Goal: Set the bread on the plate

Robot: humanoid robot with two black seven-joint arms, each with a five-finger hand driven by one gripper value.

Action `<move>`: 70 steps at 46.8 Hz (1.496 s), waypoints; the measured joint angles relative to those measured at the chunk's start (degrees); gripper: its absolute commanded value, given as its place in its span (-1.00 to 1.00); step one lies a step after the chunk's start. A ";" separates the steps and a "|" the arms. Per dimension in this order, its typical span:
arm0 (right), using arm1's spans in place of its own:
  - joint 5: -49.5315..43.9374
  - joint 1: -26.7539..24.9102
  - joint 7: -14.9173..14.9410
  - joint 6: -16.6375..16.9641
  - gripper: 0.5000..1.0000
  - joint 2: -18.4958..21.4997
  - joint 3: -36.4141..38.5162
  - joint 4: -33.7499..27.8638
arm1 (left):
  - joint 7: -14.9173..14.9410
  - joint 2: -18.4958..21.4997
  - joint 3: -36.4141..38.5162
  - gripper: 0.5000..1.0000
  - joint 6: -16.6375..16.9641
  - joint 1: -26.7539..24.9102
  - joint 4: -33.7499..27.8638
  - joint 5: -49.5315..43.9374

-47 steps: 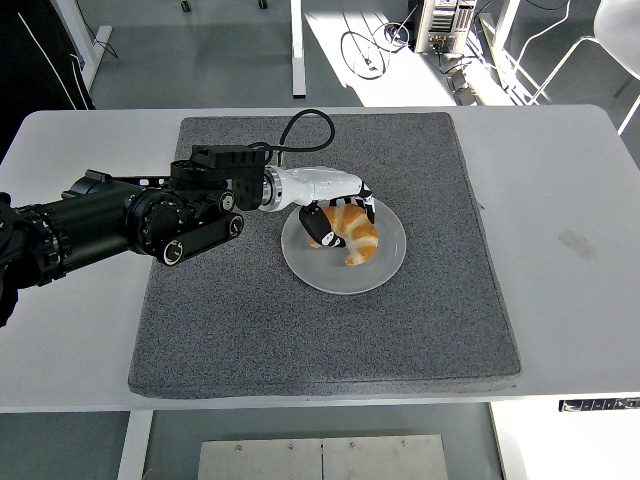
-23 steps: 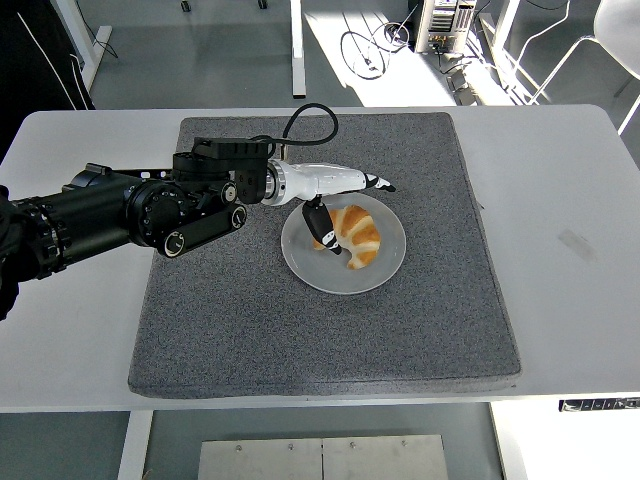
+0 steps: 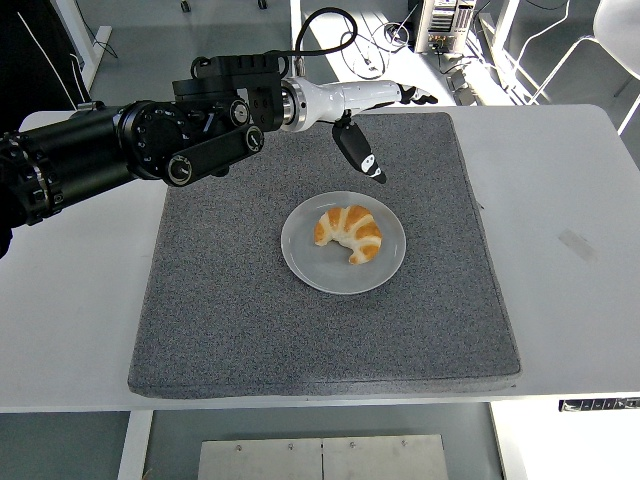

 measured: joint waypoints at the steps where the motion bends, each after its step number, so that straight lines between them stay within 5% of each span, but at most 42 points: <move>1: 0.00 -0.01 0.00 0.00 1.00 0.00 0.00 0.00 | 0.04 0.36 -0.01 0.92 0.00 0.00 0.08 -0.70; 14: 0.00 0.29 -0.01 0.36 1.00 0.00 0.41 0.75 | 3.63 5.83 -4.27 0.93 0.02 0.53 0.56 -18.15; 28: 0.00 0.08 -0.01 0.50 1.00 0.00 0.18 0.65 | 5.07 9.54 -19.98 0.93 0.46 7.90 3.03 -30.41; 48: -0.10 -0.01 -0.07 0.15 1.00 0.00 -0.18 -0.10 | 5.54 4.13 -47.80 0.94 -0.02 22.97 14.04 -37.71; 56: -0.11 0.07 -0.07 0.09 1.00 0.00 -0.18 -0.10 | 11.01 2.12 -53.33 0.93 -0.32 25.22 14.60 -44.84; 70: -0.10 -0.01 -0.07 0.07 1.00 0.00 -0.18 -0.09 | 10.89 -0.55 -59.22 0.94 -0.23 27.65 15.29 -51.81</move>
